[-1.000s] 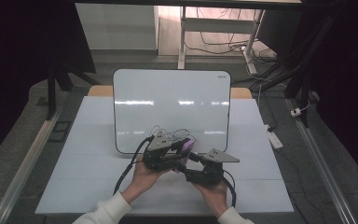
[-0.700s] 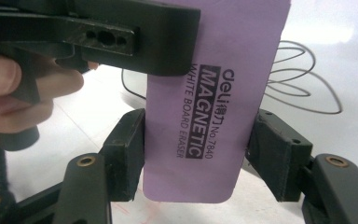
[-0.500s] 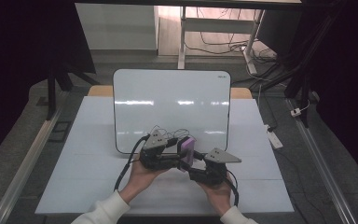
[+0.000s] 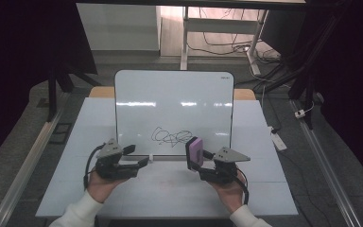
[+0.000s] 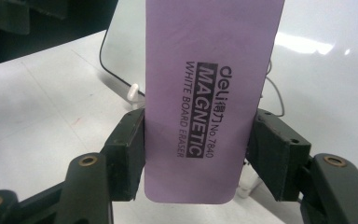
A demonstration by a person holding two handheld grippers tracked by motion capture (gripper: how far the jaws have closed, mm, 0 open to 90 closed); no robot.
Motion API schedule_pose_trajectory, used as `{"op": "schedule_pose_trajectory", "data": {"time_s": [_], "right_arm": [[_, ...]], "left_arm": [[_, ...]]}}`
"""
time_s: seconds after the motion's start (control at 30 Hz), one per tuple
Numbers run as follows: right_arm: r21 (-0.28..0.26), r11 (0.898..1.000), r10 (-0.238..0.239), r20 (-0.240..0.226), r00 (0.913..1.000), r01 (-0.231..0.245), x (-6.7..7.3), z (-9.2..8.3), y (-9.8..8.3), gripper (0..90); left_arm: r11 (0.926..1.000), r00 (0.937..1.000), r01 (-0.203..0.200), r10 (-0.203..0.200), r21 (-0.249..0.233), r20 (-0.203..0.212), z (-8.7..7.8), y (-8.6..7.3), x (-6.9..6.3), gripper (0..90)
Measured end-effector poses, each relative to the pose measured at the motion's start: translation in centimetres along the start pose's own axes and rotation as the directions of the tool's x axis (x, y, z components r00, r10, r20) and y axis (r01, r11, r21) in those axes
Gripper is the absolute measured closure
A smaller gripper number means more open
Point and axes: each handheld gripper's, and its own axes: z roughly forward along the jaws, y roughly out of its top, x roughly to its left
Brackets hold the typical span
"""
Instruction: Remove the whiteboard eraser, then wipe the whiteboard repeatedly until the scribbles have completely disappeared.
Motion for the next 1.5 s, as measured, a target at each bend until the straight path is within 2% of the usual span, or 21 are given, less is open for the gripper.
{"op": "schedule_pose_trajectory", "data": {"time_s": [0.07, 0.2, 0.43, 0.7, 0.83, 1.0, 1.37, 1.5], "right_arm": [[-0.008, 1.0, -0.008, 0.004, 1.0, 0.008, -0.2, -0.1, -0.1, 39.7], [-0.009, 1.0, -0.022, 0.017, 0.9996, 0.023, -0.8, -0.2, -0.2, 39.7], [0.001, 1.0, -0.03, 0.039, 0.9988, 0.03, -1.8, -0.6, -0.4, 39.7], [0.004, 0.999, -0.046, 0.075, 0.9961, 0.046, -2.4, -1.1, -0.2, 39.8], [0.008, 0.999, -0.05, 0.069, 0.9963, 0.05, -2.5, -1.1, -0.1, 39.9], [0.02, 0.999, -0.052, 0.053, 0.9973, 0.051, -2.4, -0.8, -0.1, 40.0], [0.004, 0.999, -0.053, 0.048, 0.9974, 0.052, -2.5, -0.9, 0.4, 40.0], [0.004, 0.997, -0.076, 0.053, 0.9957, 0.076, -2.3, -0.6, 1.0, 40.1]], "left_arm": [[0.9998, 0.9997, 0.019, -0.018, 0.012, -0.018, -0.7, -0.9, 0.8, 29.7], [0.9987, 0.9984, 0.031, -0.029, 0.041, -0.049, -1.6, -2.4, 1.9, 29.6], [0.9927, 0.995, 0.049, -0.039, 0.11, -0.092, -2.7, -4.9, 2.8, 27.8], [0.9879, 0.9877, 0.091, -0.074, 0.125, -0.138, -4.4, -7.2, 3.9, 27.5], [0.9866, 0.9853, 0.103, -0.084, 0.126, -0.149, -4.3, -7.5, 4.3, 27.3], [0.9858, 0.9867, 0.097, -0.078, 0.137, -0.143, -3.9, -7.4, 4.4, 26.9], [0.987, 0.9885, 0.083, -0.064, 0.137, -0.137, -3.5, -7.1, 4.2, 25.2], [0.9861, 0.9889, 0.084, -0.065, 0.143, -0.133, -3.4, -7.1, 4.2, 24.9]]}}
